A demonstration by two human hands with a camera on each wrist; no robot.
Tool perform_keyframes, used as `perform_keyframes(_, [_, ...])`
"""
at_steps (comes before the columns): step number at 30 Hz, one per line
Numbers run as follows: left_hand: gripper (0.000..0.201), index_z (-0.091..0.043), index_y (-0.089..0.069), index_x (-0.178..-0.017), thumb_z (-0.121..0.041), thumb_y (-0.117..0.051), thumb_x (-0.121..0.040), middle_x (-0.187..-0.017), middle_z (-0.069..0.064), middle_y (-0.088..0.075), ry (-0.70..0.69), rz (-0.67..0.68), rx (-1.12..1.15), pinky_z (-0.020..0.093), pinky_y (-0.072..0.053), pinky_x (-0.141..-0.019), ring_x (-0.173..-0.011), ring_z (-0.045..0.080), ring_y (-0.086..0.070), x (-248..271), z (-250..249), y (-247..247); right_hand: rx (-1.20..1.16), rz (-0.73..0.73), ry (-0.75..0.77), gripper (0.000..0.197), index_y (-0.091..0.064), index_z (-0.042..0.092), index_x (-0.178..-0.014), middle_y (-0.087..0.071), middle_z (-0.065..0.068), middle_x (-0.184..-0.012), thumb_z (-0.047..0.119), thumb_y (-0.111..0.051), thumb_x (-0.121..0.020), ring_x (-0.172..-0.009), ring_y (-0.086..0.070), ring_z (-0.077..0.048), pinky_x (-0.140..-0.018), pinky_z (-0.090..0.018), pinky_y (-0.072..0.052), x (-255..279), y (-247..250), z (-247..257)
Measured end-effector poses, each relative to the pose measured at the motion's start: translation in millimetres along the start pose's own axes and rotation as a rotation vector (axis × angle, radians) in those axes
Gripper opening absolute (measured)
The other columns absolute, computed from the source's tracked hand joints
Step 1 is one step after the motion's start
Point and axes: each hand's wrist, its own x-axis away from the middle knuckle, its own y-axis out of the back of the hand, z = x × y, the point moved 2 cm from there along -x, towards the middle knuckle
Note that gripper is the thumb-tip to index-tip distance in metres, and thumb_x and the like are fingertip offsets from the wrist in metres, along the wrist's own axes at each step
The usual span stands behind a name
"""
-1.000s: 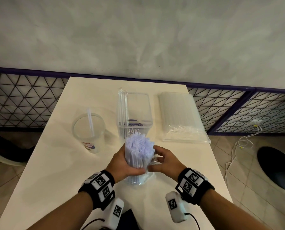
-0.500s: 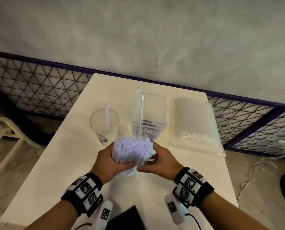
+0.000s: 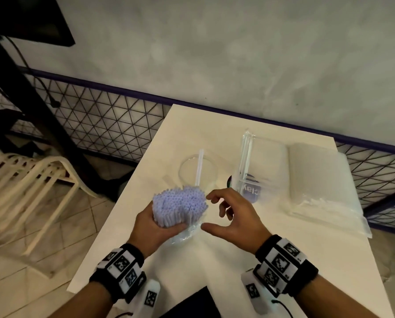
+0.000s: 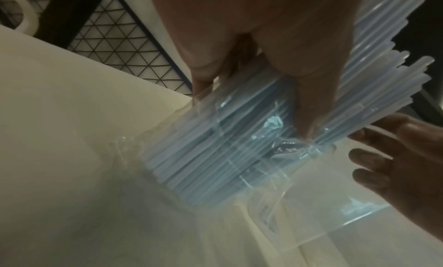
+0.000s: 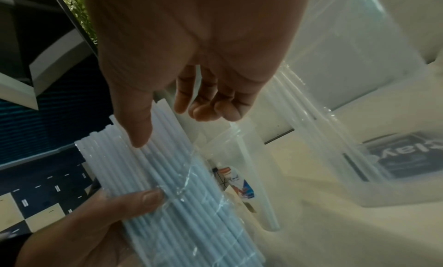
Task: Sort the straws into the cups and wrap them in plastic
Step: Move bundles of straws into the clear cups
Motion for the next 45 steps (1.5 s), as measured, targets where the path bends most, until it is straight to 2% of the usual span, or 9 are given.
perform_keyframes(4, [0.067, -0.024, -0.063, -0.114, -0.013, -0.094, -0.055, -0.103, -0.022, -0.073, 0.004, 0.043, -0.013, 0.008, -0.051, -0.078, -0.097, -0.002, -0.069, -6.2, 3.4, 8.9, -0.036, 0.028, -0.026, 0.056, -0.058, 0.029, -0.12, -0.057, 0.013, -0.11, 0.03, -0.086, -0.072, -0.073, -0.058, -0.013, -0.064, -0.011, -0.041, -13.9, -15.1, 6.7])
perform_keyframes(8, [0.072, -0.017, -0.064, -0.121, -0.023, -0.096, -0.056, -0.108, -0.01, -0.074, 0.007, 0.064, -0.073, 0.02, -0.054, -0.089, -0.102, 0.003, -0.069, -11.4, 13.2, 14.3, -0.002, 0.04, -0.062, 0.049, -0.062, 0.025, -0.117, -0.059, 0.014, -0.106, 0.03, -0.085, -0.074, -0.07, -0.058, -0.012, -0.06, -0.01, -0.04, -20.9, -24.3, 3.1])
perform_keyframes(16, [0.068, -0.014, -0.064, -0.118, -0.015, -0.093, -0.057, -0.095, -0.024, -0.074, 0.01, 0.089, -0.071, 0.002, -0.048, -0.075, -0.092, -0.01, -0.068, -18.8, 16.1, 28.4, 0.119, 0.058, -0.053, 0.046, -0.063, 0.021, -0.117, -0.062, 0.014, -0.103, 0.027, -0.082, -0.076, -0.068, -0.058, -0.016, -0.063, -0.01, -0.041, -32.0, -42.1, 2.7])
perform_keyframes(20, [0.071, -0.012, -0.063, -0.122, -0.015, -0.094, -0.058, -0.104, -0.007, -0.074, 0.021, 0.098, -0.057, 0.007, -0.052, -0.078, -0.096, -0.001, -0.07, -24.2, 15.9, 40.2, 0.191, 0.058, -0.003, 0.049, -0.064, 0.018, -0.121, -0.059, 0.013, -0.098, 0.027, -0.081, -0.076, -0.066, -0.056, -0.01, -0.066, -0.008, -0.041, -41.5, -53.2, 9.0])
perform_keyframes(26, [0.059, -0.018, -0.068, -0.114, -0.015, -0.094, -0.061, -0.105, -0.008, -0.076, 0.015, 0.121, -0.098, 0.027, -0.055, -0.092, -0.099, 0.005, -0.071, -30.3, 22.3, 50.0, 0.179, -0.023, 0.036, 0.033, -0.071, 0.014, -0.105, -0.065, 0.004, -0.085, 0.019, -0.079, -0.073, -0.059, -0.054, -0.007, -0.064, -0.012, -0.045, -49.4, -60.7, 16.3])
perform_keyframes(33, [0.057, -0.02, -0.068, -0.111, -0.016, -0.094, -0.06, -0.1, -0.016, -0.075, 0.002, 0.119, -0.116, 0.01, -0.052, -0.079, -0.094, -0.001, -0.071, -31.6, 25.7, 51.9, 0.098, -0.122, 0.058, 0.028, -0.074, 0.015, -0.095, -0.066, 0.005, -0.083, 0.026, -0.065, -0.07, -0.057, -0.053, -0.007, -0.062, -0.019, -0.049, -51.7, -57.5, 24.3])
perform_keyframes(38, [0.055, -0.021, -0.068, -0.109, -0.018, -0.094, -0.061, -0.097, -0.009, -0.076, -0.006, 0.125, -0.142, 0.009, -0.053, -0.077, -0.09, -0.002, -0.071, -33.0, 25.5, 51.2, -0.007, -0.134, -0.045, 0.028, -0.071, 0.016, -0.097, -0.065, 0.002, -0.085, 0.01, -0.076, -0.071, -0.056, -0.052, -0.01, -0.059, -0.018, -0.047, -48.9, -60.3, 20.9])
perform_keyframes(41, [0.056, -0.02, -0.068, -0.112, -0.019, -0.093, -0.062, -0.099, -0.007, -0.076, -0.007, 0.132, -0.146, 0.016, -0.055, -0.083, -0.092, 0.0, -0.071, -34.7, 25.7, 52.2, 0.043, -0.08, -0.045, 0.031, -0.07, 0.015, -0.105, -0.065, 0.0, -0.084, 0.018, -0.078, -0.075, -0.059, -0.054, -0.011, -0.062, -0.022, -0.05, -49.6, -64.4, 14.5])
perform_keyframes(45, [0.059, -0.02, -0.067, -0.114, -0.016, -0.093, -0.062, -0.101, -0.008, -0.075, -0.005, 0.131, -0.152, 0.009, -0.053, -0.078, -0.093, -0.001, -0.07, -36.3, 26.8, 53.1, 0.134, -0.069, -0.001, 0.024, -0.069, 0.009, -0.085, -0.061, -0.001, -0.073, 0.03, -0.077, -0.08, -0.061, -0.053, -0.014, -0.062, -0.035, -0.049, -54.0, -58.8, 12.8])
